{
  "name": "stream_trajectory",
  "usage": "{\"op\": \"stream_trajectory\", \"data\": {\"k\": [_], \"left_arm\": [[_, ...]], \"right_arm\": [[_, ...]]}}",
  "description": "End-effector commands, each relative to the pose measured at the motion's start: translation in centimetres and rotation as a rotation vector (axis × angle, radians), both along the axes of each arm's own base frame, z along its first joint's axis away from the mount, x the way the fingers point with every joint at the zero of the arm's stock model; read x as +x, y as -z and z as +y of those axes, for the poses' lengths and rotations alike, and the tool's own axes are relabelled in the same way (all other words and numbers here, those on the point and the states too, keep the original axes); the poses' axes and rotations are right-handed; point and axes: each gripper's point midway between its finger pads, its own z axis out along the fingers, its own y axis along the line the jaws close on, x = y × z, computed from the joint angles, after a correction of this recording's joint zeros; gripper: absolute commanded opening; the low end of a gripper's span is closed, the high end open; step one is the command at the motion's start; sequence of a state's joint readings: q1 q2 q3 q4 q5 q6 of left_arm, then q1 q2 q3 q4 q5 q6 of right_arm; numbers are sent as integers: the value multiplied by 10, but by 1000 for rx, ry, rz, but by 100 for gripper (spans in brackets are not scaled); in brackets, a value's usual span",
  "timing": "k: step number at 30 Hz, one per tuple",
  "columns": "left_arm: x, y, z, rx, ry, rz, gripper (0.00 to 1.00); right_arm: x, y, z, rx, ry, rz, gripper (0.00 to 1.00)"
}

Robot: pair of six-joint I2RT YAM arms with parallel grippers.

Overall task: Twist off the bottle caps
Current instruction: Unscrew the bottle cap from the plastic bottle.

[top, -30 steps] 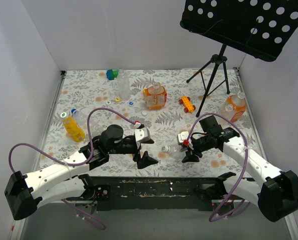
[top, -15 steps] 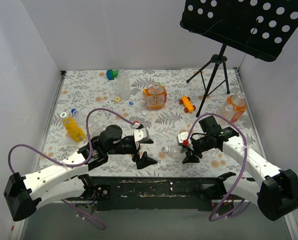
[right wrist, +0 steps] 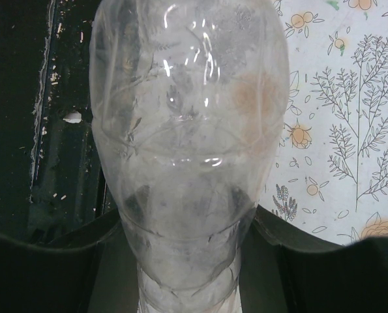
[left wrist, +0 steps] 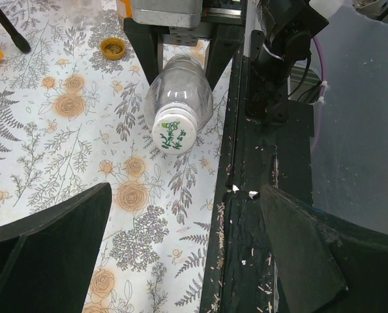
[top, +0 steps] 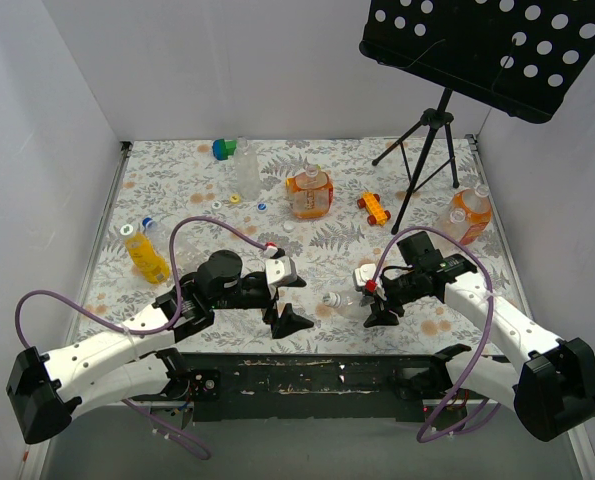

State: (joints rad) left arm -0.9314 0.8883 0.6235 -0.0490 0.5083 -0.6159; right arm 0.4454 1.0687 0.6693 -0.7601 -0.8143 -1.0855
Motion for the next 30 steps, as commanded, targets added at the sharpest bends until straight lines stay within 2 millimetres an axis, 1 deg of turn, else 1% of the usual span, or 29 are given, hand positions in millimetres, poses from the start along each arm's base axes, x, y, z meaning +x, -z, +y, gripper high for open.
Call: {"op": "stream_trajectory", "data": {"k": [1,12,19,20,21,27,30], "left_arm": [[-2,-18,1,-38,18,-43,98],[-6,-19,-1,-48,43,-42,98],[-7,-14,-7,-46,73,-30,98],[-5,-19,-10,-67,78,-48,98],[-5,-20,-12,-73,82,-52,98],[4,-18,-26,-80,95,-67,98],[7,-16,-32,-80,106,-66,96]], "right_arm": [[-2,-3,2,22,-17,4,6],[-3,-3,2,21,-18,4,6],[-3,-3,2,21,-20,10,6],[-3,-3,3,22,-21,10,6],[-3,-3,3,24,-22,11,6],[-4,-3,3,24,-24,17,6],[-4,-4,3,26,-24,11,6]]}}
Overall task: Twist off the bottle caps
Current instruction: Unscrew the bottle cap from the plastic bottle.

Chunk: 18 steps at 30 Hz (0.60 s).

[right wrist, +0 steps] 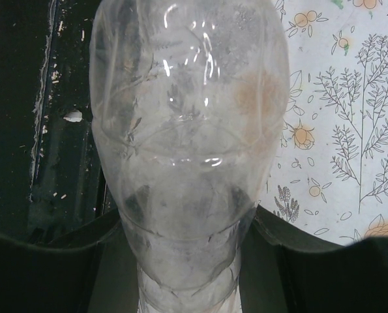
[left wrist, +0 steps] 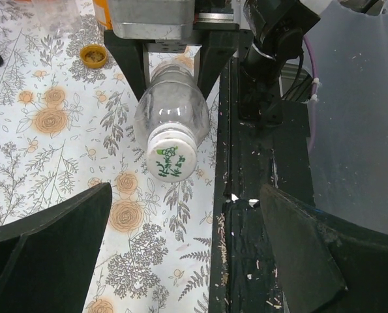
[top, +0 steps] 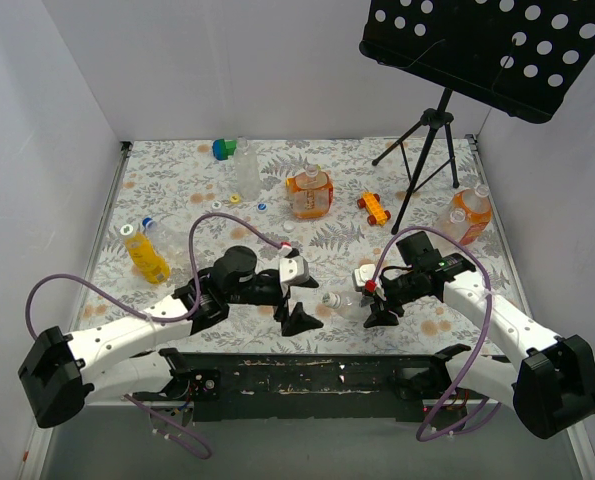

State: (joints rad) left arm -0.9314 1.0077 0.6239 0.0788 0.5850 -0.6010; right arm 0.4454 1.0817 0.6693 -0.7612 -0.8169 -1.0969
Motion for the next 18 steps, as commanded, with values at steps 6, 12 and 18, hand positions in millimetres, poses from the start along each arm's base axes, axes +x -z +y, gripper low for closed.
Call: {"op": "stream_trajectory", "data": {"k": [6,12,18], "left_arm": [[13,-25,-22,-62,16,-51,88],[15,-24,-27,-65,14,-35,80],[13,-18,-31,-49,33,-1,63]], "right_arm": [[-4,-6,3,28,-17,10,6],[-4,-6,3,27,-17,9,6],[-4,-5,3,28,-17,11,6]]}}
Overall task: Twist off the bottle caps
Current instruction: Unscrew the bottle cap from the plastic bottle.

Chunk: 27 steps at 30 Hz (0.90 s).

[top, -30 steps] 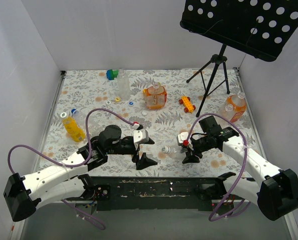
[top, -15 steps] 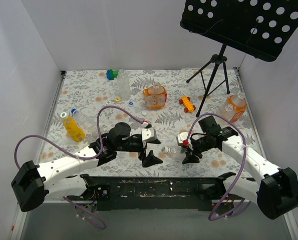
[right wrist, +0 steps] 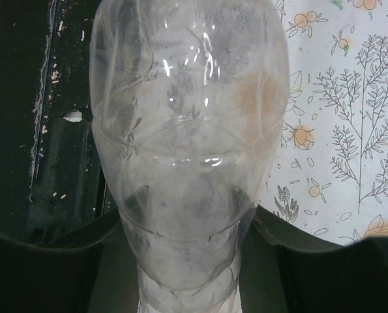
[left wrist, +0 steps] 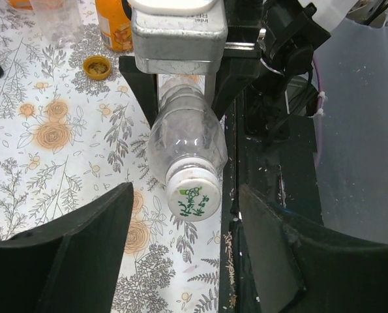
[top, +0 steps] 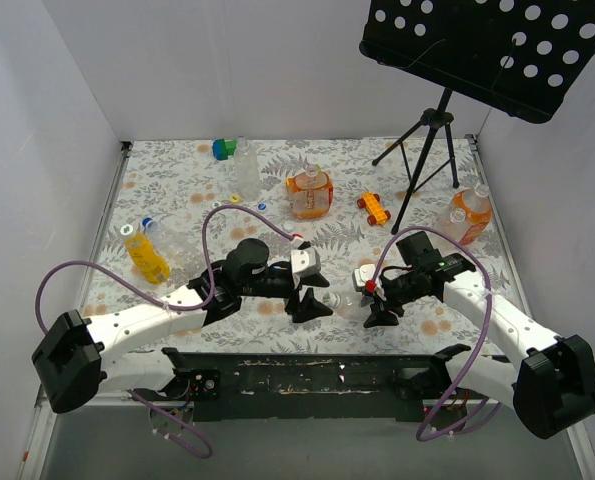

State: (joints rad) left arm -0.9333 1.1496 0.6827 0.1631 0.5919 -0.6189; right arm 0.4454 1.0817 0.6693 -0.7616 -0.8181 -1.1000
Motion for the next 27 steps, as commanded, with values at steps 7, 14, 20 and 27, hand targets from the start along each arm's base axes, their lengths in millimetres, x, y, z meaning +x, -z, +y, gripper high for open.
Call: {"op": "stream_trajectory", "data": {"k": [7,14,20,27], "left_arm": [[-9,-21,-9,-47,54,18,29],[-14,-22,-6,-43,9,160,0],[-17,-33,1,-92,-124,422,0],[-8,-52,16,-203,-367,779,0]], "right_arm": [[-3,-4,2,22,-14,15,6],[-3,-4,2,19,-12,16,6],[-3,-3,2,15,-11,21,6],[-3,-3,2,13,-10,23,6]]}}
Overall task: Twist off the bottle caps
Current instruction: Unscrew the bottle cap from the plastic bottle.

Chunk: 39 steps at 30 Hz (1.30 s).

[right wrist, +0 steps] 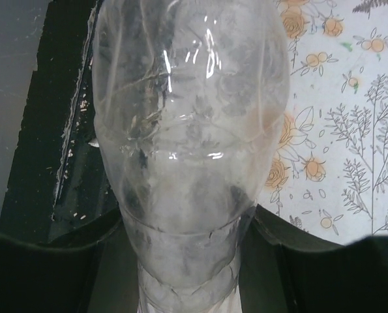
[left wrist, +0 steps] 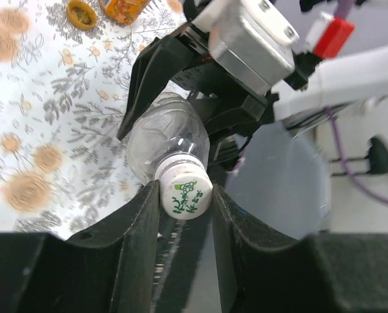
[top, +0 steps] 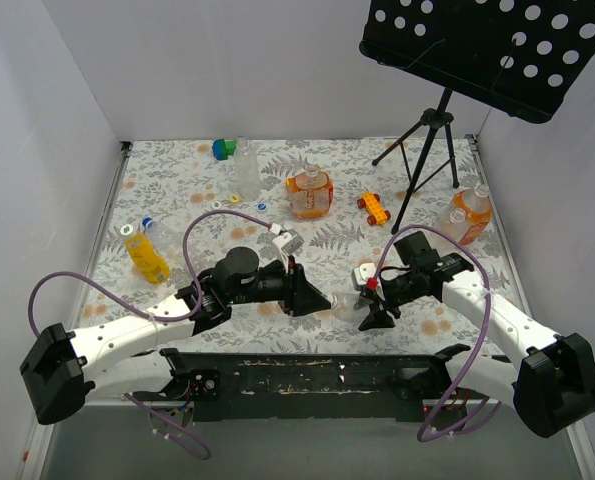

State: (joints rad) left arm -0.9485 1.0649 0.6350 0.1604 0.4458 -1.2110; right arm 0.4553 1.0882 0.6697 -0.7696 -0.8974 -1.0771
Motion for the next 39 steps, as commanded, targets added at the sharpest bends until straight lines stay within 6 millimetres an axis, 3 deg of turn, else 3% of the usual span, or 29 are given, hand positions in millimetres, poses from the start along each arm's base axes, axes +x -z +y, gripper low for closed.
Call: {"op": "stream_trajectory", "data": {"k": [1,10,20,22,32,39], "left_arm": [[1,-39,8,-126,-153,276,0],[7,-38,7,-84,-206,347,0],[11,-49,8,-126,-272,461,0],[10,-41,9,-90,-288,498,0],[12,-43,14,-79,-306,477,0],[11,-45,16,-80,-311,469,19]], "right_arm": [[8,5,-7,-46,11,-39,6],[9,6,-7,-48,13,-38,6],[9,7,-7,-50,13,-32,6],[9,7,-7,-50,13,-34,6],[9,7,-7,-52,13,-32,6],[9,8,-7,-54,13,-29,6]]}}
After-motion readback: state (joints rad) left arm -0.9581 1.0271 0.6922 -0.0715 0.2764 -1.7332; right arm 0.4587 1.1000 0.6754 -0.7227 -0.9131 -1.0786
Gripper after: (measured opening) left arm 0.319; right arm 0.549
